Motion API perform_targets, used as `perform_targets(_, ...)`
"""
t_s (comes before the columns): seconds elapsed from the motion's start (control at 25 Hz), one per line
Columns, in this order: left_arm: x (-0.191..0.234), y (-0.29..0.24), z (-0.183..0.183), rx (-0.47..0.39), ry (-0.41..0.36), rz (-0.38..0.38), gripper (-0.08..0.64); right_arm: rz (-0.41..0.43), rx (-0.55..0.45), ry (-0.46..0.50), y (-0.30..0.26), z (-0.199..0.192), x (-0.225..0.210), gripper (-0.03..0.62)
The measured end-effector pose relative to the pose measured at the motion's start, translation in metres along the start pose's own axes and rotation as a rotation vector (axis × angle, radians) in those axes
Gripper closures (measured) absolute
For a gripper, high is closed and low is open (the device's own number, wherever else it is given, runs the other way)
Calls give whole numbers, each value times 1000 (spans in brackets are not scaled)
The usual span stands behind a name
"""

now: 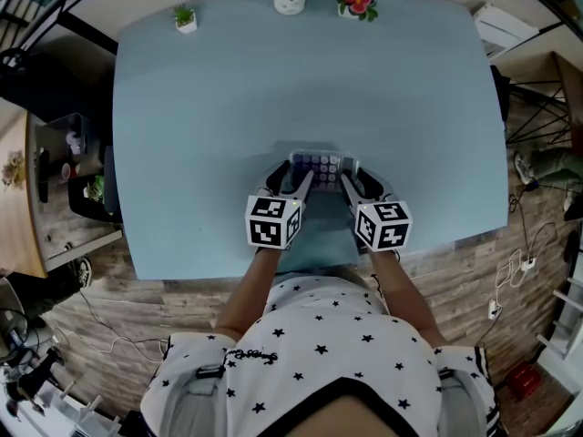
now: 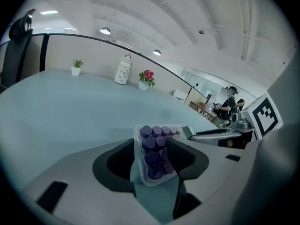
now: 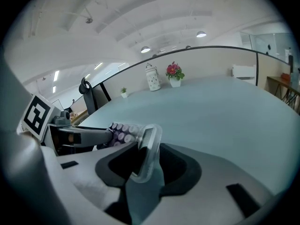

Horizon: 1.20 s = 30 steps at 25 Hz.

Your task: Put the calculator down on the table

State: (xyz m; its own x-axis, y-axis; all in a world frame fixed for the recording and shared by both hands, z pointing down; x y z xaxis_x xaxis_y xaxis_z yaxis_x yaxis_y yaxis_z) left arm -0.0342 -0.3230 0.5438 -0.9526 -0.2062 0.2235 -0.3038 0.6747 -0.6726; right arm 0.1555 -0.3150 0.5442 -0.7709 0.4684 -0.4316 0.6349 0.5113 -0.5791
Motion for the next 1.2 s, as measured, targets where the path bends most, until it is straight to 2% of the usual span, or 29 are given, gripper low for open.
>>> perform_targets(1.2, -4, -7, 3, -4, -37, 57, 334, -27, 56, 104, -7, 6, -4, 431)
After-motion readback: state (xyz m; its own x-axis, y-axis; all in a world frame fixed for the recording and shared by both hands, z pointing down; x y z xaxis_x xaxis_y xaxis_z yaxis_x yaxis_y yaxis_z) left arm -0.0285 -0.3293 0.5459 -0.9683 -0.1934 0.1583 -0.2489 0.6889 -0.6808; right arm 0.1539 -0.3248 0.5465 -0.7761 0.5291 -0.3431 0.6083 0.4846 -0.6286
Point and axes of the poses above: the fingertips, and each gripper's own axes: y backward along the fingers, x to its left, z out of its top, the point moved 8 cm from there along y, backward along the fingers, and after that the axes turned 13 degrees about z, right-handed, at the moved point
